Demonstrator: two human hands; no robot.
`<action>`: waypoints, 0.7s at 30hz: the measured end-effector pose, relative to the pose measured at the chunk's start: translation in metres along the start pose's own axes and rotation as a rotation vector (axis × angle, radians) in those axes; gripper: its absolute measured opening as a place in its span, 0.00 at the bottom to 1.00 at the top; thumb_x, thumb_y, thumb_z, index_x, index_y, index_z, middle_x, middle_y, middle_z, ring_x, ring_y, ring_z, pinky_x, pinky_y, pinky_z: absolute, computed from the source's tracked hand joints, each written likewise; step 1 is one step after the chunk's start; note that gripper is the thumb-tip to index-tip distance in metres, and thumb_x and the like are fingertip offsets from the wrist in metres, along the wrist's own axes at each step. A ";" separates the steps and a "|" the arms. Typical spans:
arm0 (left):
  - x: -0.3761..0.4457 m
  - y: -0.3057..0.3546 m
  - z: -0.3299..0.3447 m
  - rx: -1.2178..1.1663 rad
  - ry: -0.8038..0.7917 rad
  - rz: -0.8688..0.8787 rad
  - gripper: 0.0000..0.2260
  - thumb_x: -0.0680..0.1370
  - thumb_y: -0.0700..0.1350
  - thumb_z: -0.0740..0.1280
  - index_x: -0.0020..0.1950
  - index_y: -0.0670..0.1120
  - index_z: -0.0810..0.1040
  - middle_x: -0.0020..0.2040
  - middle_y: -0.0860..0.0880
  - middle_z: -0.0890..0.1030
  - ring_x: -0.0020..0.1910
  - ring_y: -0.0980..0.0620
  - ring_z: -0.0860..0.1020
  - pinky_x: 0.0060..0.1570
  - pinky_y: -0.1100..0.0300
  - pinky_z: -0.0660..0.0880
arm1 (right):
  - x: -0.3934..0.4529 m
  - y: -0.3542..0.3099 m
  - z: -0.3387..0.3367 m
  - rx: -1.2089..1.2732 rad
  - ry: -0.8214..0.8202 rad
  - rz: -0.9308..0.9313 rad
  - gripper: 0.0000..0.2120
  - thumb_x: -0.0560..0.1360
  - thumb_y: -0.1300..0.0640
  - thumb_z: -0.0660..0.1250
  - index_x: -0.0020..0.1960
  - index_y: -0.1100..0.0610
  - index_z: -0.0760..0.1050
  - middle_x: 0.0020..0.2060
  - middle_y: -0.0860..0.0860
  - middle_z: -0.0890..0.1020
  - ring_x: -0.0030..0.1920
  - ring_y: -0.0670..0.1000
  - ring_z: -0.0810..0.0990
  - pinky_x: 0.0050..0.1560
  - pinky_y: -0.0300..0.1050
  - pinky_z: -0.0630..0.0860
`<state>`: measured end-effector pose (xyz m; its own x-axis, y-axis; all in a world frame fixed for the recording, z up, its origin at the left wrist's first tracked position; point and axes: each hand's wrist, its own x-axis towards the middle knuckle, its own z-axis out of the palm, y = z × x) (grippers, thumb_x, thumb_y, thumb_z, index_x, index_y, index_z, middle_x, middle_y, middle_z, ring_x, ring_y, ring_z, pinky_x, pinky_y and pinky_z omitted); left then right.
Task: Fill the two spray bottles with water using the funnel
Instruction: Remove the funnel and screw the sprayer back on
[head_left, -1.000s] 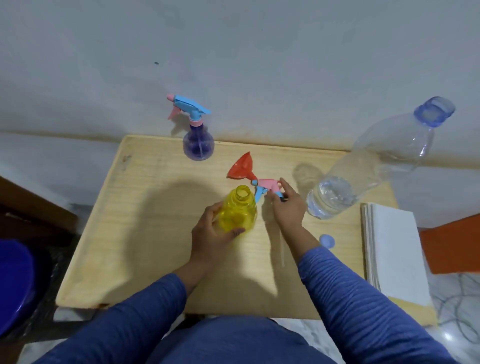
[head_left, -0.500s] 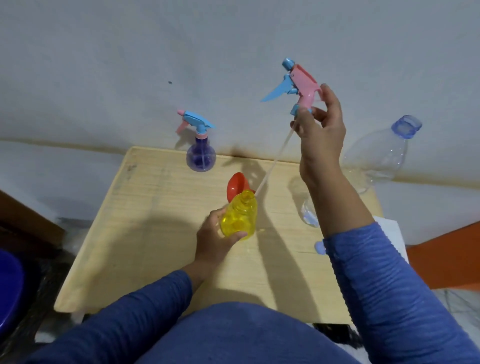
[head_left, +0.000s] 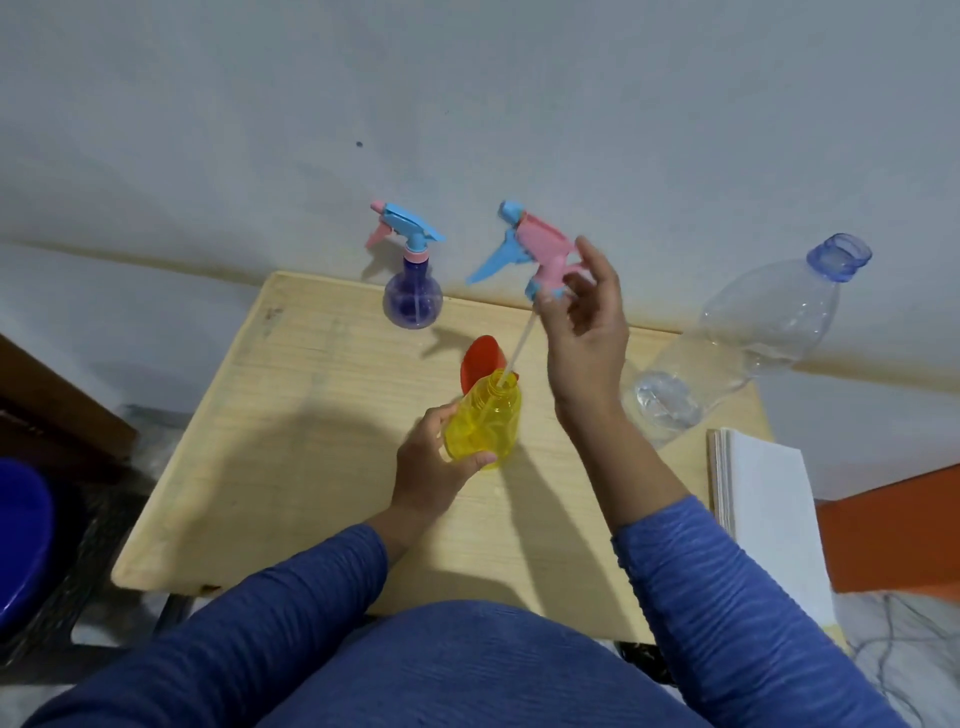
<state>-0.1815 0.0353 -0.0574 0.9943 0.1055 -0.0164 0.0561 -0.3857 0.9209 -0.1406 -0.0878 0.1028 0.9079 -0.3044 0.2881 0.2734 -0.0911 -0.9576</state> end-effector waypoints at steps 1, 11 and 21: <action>0.000 0.000 0.001 -0.001 -0.002 -0.008 0.31 0.61 0.51 0.79 0.61 0.52 0.73 0.59 0.53 0.78 0.57 0.56 0.75 0.55 0.62 0.72 | -0.010 0.008 -0.001 0.009 -0.041 0.015 0.22 0.74 0.64 0.67 0.63 0.45 0.69 0.52 0.52 0.76 0.53 0.49 0.76 0.51 0.39 0.76; -0.002 0.002 -0.001 -0.023 -0.025 -0.073 0.33 0.58 0.61 0.74 0.60 0.54 0.72 0.56 0.54 0.78 0.53 0.58 0.76 0.49 0.69 0.70 | -0.036 0.052 -0.023 -0.204 -0.369 -0.035 0.34 0.75 0.62 0.67 0.68 0.31 0.60 0.61 0.43 0.76 0.61 0.50 0.76 0.62 0.48 0.74; -0.005 0.007 -0.002 0.012 -0.017 -0.055 0.36 0.56 0.66 0.70 0.60 0.52 0.72 0.55 0.54 0.79 0.50 0.57 0.77 0.45 0.70 0.70 | -0.025 0.057 -0.029 -0.321 -0.515 -0.131 0.30 0.73 0.63 0.69 0.70 0.45 0.65 0.61 0.45 0.77 0.61 0.48 0.76 0.61 0.50 0.75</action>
<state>-0.1860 0.0342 -0.0496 0.9911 0.1109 -0.0735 0.1115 -0.3906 0.9138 -0.1572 -0.1127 0.0404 0.9318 0.2179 0.2904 0.3568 -0.4016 -0.8435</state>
